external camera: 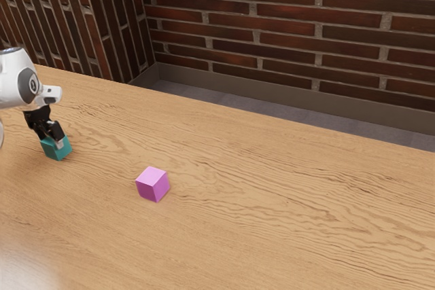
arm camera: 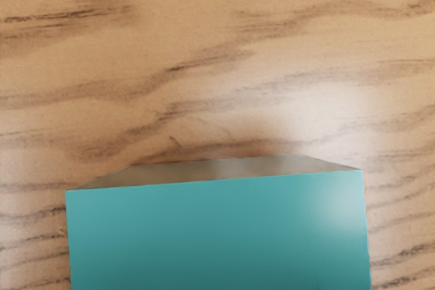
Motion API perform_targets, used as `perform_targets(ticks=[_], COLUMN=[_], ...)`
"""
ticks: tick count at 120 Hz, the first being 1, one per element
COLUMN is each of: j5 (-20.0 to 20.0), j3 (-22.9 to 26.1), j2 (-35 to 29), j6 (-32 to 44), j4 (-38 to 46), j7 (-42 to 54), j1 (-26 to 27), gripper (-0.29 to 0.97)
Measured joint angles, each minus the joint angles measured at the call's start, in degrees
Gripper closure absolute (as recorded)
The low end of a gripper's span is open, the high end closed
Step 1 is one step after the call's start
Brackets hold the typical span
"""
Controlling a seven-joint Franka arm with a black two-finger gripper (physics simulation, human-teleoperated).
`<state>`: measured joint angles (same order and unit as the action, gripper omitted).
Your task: Pick up the blue block with one arm, and put the blue block on the pink block with one arm
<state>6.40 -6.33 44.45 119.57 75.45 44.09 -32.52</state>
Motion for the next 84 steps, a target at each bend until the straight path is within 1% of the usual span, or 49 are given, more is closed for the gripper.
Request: perform_targets(ticks=[44, 74, 84], j5=[0.73, 0.43, 0.35], j3=[0.08, 0.09, 0.09], j2=[2.09, 2.94, 2.96], j6=[-0.77, -0.63, -0.46], j4=[-2.64, -2.74, -2.75], j7=[-5.81, -8.16, -8.52], j1=[0.08, 0.09, 0.09], gripper=[0.01, 0.06, 0.13])
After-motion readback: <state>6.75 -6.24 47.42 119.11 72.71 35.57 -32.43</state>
